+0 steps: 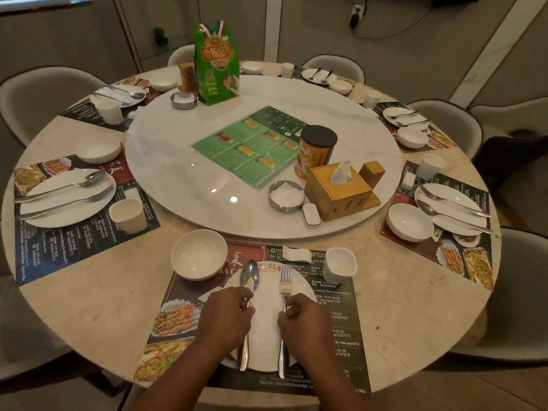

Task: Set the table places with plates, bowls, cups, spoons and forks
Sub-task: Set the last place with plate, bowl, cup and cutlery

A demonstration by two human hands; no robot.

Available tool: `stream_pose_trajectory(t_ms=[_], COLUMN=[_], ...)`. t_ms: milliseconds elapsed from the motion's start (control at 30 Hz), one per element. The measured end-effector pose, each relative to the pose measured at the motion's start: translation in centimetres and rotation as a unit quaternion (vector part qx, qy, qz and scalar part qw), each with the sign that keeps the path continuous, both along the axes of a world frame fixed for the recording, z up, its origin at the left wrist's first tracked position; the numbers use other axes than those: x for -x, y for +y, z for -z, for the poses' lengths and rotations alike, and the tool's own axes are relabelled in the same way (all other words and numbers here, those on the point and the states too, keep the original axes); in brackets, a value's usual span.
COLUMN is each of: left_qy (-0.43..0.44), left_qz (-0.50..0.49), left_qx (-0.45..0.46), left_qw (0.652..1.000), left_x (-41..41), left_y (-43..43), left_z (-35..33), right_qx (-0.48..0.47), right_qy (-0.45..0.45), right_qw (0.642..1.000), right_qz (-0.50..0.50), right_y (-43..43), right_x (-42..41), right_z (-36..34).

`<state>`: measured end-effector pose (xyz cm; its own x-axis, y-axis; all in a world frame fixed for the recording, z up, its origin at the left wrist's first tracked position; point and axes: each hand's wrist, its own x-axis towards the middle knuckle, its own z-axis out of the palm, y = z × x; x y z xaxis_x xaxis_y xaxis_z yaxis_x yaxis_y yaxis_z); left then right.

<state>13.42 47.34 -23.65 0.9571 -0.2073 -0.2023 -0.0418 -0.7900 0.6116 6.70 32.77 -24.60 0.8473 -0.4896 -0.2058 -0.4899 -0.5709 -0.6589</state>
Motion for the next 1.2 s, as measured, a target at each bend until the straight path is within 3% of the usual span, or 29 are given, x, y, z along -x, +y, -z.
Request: stream_pose_trajectory(t_ms=[633,733,867,1000,1200], left_qy=[-0.014,-0.017,-0.084,-0.033,0.024], left_qz=[0.011,0.001,-0.06,-0.054,-0.069], left_qx=[0.013,0.032,0.01,0.019,0.029], left_qw=[1.0,0.999,0.995,0.998,0.997], left_x=[0.4,0.5,0.3,1.1,1.8], left_y=[0.5,1.1,3.3,4.2,4.4], left_z=[0.1,-0.1,0.3,0.3,0.7], right_qx=[-0.027,0.009,0.084,-0.019,-0.055], right_qy=[-0.014,-0.047,-0.088,-0.027,-0.023], right_qw=[0.999,0.999,0.99,0.997,0.998], right_qz=[-0.016,-0.002,0.075,0.065,0.023], right_y=[-0.1,-0.7,-2.5,-2.8,-3.6], right_x=[0.3,1.3,3.7,4.7,4.5], right_z=[0.0,0.0,0.9,1.2,0.2])
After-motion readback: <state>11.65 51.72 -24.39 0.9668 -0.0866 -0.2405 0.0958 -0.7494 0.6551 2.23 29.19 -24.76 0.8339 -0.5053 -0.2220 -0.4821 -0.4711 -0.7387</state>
